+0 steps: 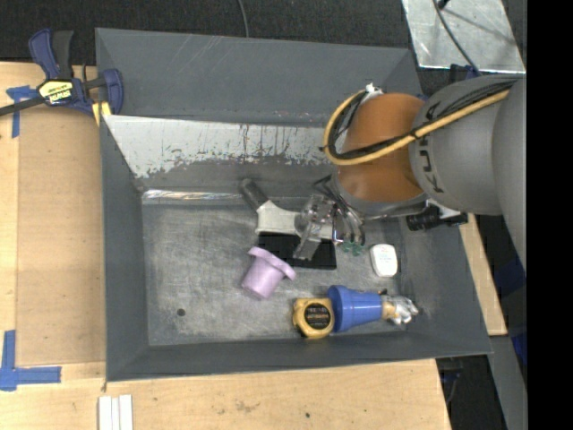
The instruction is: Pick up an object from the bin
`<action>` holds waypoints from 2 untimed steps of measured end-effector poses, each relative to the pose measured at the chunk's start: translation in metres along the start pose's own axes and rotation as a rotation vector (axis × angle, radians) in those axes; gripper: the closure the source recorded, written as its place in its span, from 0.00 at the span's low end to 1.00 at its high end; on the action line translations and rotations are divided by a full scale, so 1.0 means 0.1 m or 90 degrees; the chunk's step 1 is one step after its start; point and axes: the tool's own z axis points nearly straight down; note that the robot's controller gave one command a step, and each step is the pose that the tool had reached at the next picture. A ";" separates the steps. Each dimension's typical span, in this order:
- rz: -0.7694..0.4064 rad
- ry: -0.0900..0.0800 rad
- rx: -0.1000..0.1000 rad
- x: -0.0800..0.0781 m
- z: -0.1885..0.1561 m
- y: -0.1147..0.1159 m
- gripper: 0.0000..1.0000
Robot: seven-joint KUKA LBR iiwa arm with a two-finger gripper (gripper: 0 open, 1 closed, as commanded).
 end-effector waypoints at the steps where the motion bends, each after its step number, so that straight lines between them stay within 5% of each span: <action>1: 0.000 0.000 0.000 0.00 0.00 0.00 1.00; 2: -0.003 0.035 0.005 0.12 0.03 0.00 0.00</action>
Offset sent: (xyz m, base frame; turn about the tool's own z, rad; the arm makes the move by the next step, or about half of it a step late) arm 0.0015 0.0142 0.0228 0.0739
